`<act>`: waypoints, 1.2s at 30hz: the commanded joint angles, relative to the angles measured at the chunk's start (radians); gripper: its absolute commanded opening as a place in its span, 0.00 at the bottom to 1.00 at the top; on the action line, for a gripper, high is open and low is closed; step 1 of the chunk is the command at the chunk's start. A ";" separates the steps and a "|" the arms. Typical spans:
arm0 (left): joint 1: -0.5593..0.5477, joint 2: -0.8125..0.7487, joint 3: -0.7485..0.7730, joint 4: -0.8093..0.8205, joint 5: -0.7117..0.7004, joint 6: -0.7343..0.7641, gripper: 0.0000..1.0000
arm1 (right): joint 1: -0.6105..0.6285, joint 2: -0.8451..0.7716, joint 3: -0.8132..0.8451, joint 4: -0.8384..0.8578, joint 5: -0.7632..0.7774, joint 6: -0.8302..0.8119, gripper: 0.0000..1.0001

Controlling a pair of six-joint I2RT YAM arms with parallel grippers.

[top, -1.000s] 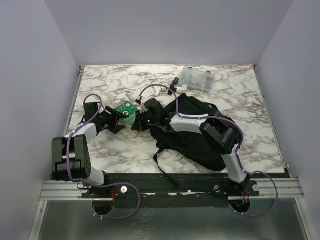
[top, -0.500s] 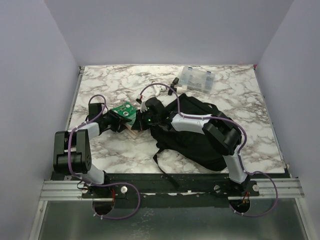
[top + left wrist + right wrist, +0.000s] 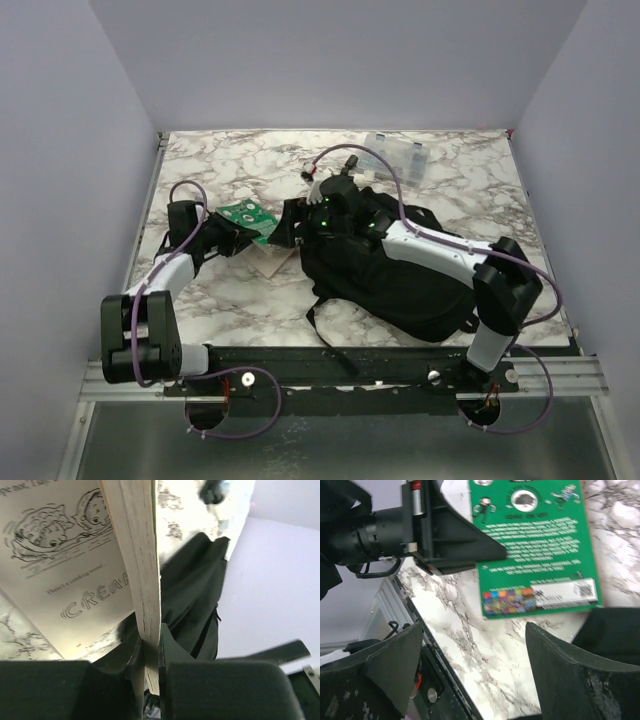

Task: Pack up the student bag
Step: Pick up the book from the center of the board.

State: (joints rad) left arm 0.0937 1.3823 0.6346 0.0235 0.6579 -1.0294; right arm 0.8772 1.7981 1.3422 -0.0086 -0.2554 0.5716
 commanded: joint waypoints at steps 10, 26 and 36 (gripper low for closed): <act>0.005 -0.381 0.043 0.223 0.156 0.128 0.00 | -0.212 -0.281 -0.348 0.392 -0.131 0.379 1.00; -0.091 -0.411 -0.041 0.706 0.294 -0.119 0.00 | -0.189 -0.272 -0.560 0.964 -0.091 0.575 0.94; -0.157 -0.460 -0.154 0.811 0.080 -0.233 0.00 | -0.023 -0.096 -0.551 1.340 0.022 0.718 0.74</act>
State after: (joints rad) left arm -0.0093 0.9596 0.5144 0.6849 0.8673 -1.2060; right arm 0.7990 1.6352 0.7444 1.1110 -0.2890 1.2179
